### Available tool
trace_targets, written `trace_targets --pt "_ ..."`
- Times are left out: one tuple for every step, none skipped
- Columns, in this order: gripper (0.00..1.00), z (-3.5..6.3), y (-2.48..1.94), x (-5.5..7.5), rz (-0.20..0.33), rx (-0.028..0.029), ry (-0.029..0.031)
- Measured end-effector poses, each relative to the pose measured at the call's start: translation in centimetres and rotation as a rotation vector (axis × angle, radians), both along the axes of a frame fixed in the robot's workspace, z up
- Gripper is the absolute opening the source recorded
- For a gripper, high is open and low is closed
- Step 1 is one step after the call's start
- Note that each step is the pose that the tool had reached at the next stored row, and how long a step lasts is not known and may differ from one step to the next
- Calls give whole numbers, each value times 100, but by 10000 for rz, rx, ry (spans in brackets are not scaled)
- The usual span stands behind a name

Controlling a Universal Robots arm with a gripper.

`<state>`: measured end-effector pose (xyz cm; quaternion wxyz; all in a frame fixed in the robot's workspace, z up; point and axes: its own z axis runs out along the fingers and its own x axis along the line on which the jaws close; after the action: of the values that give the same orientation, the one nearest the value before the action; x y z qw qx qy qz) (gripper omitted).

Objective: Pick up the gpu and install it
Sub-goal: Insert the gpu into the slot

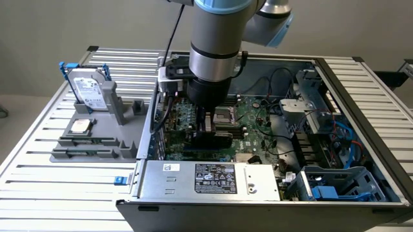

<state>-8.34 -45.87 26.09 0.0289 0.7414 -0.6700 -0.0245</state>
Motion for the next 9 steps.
trace_targets --pt "27 0 3 0 1 0 -1" --pt "27 0 5 0 1 0 -2" --pt "27 0 7 0 0 0 -3" --pt "27 -1 8 -1 0 0 -3" --pt "27 0 8 -1 0 -2 -3" --pt "27 0 9 -1 0 -2 -3" --pt "27 0 9 -1 0 -3 -3" --pt "27 -1 9 -1 0 -5 -4" --pt "27 -1 9 0 0 -6 -4"
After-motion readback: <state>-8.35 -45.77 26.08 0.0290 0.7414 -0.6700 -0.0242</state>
